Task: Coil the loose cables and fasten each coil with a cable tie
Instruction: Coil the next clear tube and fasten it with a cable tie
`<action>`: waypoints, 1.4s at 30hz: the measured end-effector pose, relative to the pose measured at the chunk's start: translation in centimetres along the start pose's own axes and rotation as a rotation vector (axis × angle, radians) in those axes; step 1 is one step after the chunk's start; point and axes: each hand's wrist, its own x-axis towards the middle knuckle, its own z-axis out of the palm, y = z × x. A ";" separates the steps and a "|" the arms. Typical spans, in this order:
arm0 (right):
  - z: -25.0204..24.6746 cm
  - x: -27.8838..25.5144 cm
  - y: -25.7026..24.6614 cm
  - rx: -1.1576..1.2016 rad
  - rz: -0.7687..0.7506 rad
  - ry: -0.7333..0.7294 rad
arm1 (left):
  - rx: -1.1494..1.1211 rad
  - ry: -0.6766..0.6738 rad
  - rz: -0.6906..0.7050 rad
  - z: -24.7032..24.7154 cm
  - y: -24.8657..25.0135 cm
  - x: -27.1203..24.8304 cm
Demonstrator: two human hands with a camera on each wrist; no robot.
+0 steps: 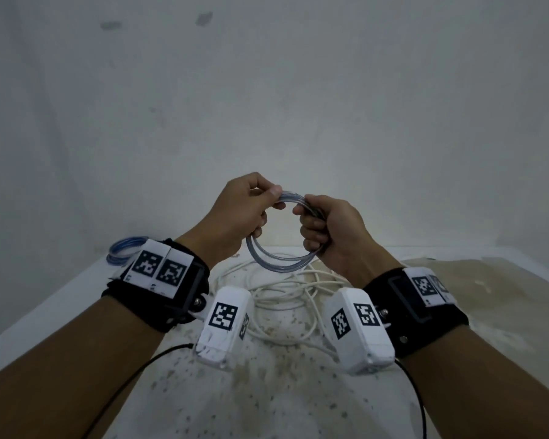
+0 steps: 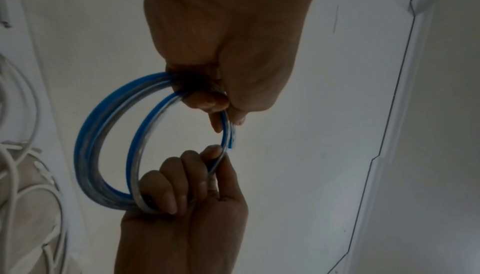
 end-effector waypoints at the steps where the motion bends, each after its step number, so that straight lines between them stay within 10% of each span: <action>1: -0.2 -0.2 0.0 -0.011 -0.001 0.010 | 0.011 -0.004 0.004 0.2 0.2 -0.1; 12: -6.7 -4.6 0.1 -0.232 0.005 0.280 | 0.148 -0.031 0.109 7.2 -1.2 -0.8; 19: -20.6 -11.7 -1.3 -1.525 0.188 0.684 | 0.171 -0.213 0.071 15.1 -2.9 -2.7; 25: -30.2 -19.8 -3.7 -1.813 0.459 0.886 | 0.158 -0.304 0.049 18.6 -2.4 -4.7; 35: -33.0 -20.3 -2.1 -2.101 0.570 0.438 | 0.133 -0.358 0.020 20.5 -1.5 -6.7; 42: -32.9 -19.6 -1.7 -2.201 0.511 0.502 | 0.111 -0.338 0.002 18.9 -1.1 -6.2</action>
